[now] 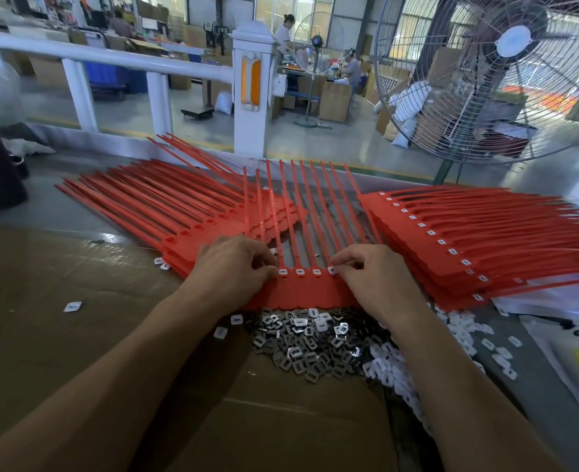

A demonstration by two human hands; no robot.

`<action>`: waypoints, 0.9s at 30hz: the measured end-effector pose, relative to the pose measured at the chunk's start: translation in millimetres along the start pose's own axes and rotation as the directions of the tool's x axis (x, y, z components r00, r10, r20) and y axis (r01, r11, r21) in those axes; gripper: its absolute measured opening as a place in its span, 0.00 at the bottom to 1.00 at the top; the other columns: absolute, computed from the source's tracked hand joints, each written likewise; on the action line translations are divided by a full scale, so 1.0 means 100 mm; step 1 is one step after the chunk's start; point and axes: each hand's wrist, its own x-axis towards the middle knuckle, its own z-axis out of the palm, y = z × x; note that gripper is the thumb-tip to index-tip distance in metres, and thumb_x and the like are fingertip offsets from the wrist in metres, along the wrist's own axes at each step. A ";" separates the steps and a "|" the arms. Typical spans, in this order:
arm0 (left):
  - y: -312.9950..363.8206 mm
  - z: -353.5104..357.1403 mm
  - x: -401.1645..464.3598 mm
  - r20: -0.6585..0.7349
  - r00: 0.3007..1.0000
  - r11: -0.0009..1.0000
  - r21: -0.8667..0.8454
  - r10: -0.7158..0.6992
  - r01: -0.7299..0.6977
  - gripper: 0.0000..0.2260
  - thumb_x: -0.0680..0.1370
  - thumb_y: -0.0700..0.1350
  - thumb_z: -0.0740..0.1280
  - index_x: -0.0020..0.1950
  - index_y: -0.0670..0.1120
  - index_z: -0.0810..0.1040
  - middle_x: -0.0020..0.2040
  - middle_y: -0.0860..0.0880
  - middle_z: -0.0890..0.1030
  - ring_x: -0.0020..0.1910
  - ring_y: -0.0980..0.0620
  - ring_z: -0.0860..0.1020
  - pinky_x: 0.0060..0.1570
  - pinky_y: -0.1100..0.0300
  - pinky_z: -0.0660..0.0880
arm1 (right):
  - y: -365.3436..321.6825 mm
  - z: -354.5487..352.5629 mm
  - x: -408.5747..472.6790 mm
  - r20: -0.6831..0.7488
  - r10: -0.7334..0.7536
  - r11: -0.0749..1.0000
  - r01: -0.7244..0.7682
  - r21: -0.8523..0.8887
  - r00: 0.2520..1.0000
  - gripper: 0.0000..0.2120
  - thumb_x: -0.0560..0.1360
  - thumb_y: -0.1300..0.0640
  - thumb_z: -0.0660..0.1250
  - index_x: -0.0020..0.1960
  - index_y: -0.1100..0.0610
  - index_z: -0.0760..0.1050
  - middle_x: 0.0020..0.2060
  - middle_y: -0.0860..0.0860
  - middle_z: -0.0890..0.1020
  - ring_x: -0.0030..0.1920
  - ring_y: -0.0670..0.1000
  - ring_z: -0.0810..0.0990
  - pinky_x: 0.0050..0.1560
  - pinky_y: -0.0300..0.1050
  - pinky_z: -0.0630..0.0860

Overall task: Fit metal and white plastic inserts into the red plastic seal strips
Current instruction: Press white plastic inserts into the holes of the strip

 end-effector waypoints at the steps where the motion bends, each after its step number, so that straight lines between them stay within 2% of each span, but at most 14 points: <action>1: 0.00 0.00 0.00 0.002 1.000 1.000 0.000 -0.002 0.002 0.06 0.78 0.57 0.71 0.53 0.59 0.83 0.52 0.59 0.80 0.57 0.55 0.75 0.67 0.44 0.69 | -0.01 -0.01 -0.02 0.007 -0.023 0.999 0.023 -0.025 1.000 0.08 0.80 0.57 0.70 0.53 0.47 0.86 0.52 0.45 0.86 0.46 0.37 0.79 0.44 0.26 0.69; 5: 0.00 0.00 0.00 0.002 1.000 1.000 0.000 0.001 -0.001 0.06 0.78 0.56 0.71 0.53 0.59 0.83 0.52 0.60 0.80 0.56 0.56 0.75 0.67 0.44 0.69 | -0.06 -0.03 -0.11 0.012 -0.104 0.981 0.104 -0.162 0.995 0.13 0.81 0.61 0.67 0.58 0.49 0.87 0.57 0.48 0.84 0.50 0.41 0.76 0.57 0.33 0.69; 8: 0.00 0.00 0.00 -0.001 1.000 1.000 0.000 -0.003 0.003 0.06 0.78 0.56 0.71 0.53 0.59 0.83 0.52 0.60 0.80 0.57 0.55 0.75 0.67 0.45 0.68 | -0.11 -0.02 -0.14 0.018 -0.117 0.962 0.118 -0.246 0.993 0.14 0.81 0.61 0.65 0.61 0.51 0.86 0.58 0.52 0.82 0.56 0.49 0.80 0.60 0.37 0.69; 10: 0.00 0.00 0.00 -0.001 1.000 1.000 -0.001 -0.006 0.006 0.06 0.78 0.56 0.71 0.53 0.59 0.83 0.52 0.60 0.80 0.57 0.55 0.75 0.67 0.45 0.67 | -0.13 0.00 -0.15 0.024 -0.119 0.947 0.120 -0.298 0.993 0.14 0.81 0.61 0.65 0.62 0.52 0.85 0.56 0.52 0.81 0.58 0.51 0.80 0.57 0.38 0.68; 13: 0.00 0.00 0.00 -0.012 1.000 1.000 0.002 0.003 -0.003 0.06 0.78 0.56 0.71 0.53 0.59 0.83 0.52 0.60 0.80 0.56 0.55 0.75 0.67 0.45 0.68 | -0.17 0.08 -0.18 0.033 -0.127 0.896 0.129 -0.424 0.991 0.14 0.81 0.58 0.63 0.60 0.51 0.85 0.50 0.49 0.75 0.54 0.53 0.79 0.50 0.43 0.70; 15: -0.01 0.00 0.00 -0.014 1.000 1.000 0.000 0.006 -0.006 0.06 0.78 0.56 0.71 0.53 0.59 0.83 0.52 0.60 0.80 0.57 0.55 0.75 0.67 0.45 0.67 | -0.19 0.10 -0.16 0.019 -0.134 0.861 0.127 -0.493 0.991 0.12 0.81 0.56 0.63 0.58 0.51 0.84 0.51 0.50 0.76 0.54 0.54 0.79 0.48 0.46 0.72; 20: -0.02 0.02 0.00 -0.012 1.000 1.000 0.016 0.005 -0.005 0.07 0.78 0.57 0.70 0.54 0.59 0.83 0.53 0.60 0.80 0.58 0.55 0.74 0.65 0.49 0.64 | -0.13 0.04 -0.05 -0.043 -0.098 0.948 0.080 -0.307 0.994 0.04 0.80 0.51 0.70 0.52 0.47 0.83 0.50 0.45 0.80 0.53 0.49 0.79 0.52 0.46 0.74; 27: -0.02 0.01 0.00 -0.010 1.000 1.000 0.008 0.001 -0.001 0.06 0.78 0.57 0.71 0.53 0.60 0.83 0.52 0.60 0.80 0.59 0.54 0.73 0.67 0.46 0.65 | -0.07 0.06 0.03 0.003 -0.069 0.947 0.067 -0.315 0.998 0.04 0.79 0.47 0.70 0.50 0.45 0.78 0.47 0.44 0.75 0.49 0.48 0.75 0.50 0.45 0.70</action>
